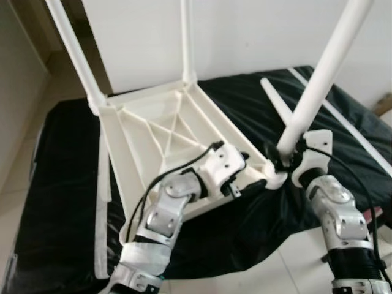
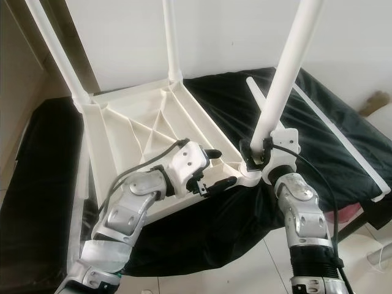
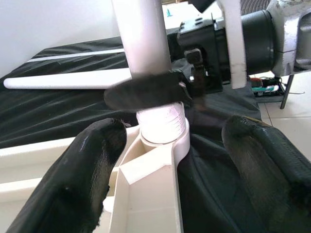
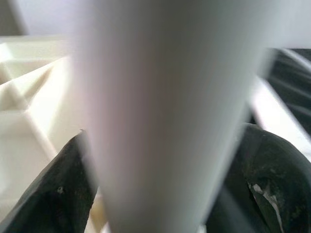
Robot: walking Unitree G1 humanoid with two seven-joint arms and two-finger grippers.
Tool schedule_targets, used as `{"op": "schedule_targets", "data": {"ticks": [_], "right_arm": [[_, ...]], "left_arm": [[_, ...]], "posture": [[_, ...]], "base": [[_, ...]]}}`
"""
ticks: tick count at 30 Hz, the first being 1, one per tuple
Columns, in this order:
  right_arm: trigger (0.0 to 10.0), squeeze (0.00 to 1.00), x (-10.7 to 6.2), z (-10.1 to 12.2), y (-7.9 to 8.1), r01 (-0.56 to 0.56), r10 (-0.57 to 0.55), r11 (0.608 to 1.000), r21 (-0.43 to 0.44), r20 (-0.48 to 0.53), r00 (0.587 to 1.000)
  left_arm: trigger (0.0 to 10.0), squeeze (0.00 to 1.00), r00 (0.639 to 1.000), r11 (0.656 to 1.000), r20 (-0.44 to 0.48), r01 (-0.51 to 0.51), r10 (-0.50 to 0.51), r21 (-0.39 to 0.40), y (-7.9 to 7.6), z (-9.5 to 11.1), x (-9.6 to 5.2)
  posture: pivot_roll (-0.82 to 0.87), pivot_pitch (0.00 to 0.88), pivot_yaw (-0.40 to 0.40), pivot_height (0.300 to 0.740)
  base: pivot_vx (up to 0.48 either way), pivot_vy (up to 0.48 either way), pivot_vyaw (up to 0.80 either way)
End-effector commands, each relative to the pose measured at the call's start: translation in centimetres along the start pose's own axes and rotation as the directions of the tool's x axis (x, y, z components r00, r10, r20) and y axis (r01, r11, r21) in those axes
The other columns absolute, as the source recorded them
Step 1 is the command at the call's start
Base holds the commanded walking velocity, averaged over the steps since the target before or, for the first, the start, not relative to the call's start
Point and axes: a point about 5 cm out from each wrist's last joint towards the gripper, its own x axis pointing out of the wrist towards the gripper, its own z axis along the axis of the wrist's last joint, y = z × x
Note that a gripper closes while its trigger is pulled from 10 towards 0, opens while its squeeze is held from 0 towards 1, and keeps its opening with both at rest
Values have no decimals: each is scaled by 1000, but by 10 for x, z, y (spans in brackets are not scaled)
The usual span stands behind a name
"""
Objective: Building children table
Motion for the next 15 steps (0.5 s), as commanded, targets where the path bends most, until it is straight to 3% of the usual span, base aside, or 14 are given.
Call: {"op": "schedule_targets", "data": {"ticks": [1,6,15], "right_arm": [[10000,0,3,1,5,-58,58,998,4,9,998],[10000,0,14,-1,-1,-206,206,976,-65,-17,978],[10000,0,24,-2,-13,-297,293,947,-120,-54,955]], "left_arm": [[10000,0,995,995,-12,-103,103,6,6,-1,0],[10000,0,999,999,-53,-11,9,-41,-5,-8,0],[10000,0,997,997,-51,47,-50,-63,-15,-7,0]], "posture": [[-53,0,40,740],[-44,0,31,740],[-24,0,4,740]], "base": [[0,0,0],[0,0,0],[0,0,0]]}}
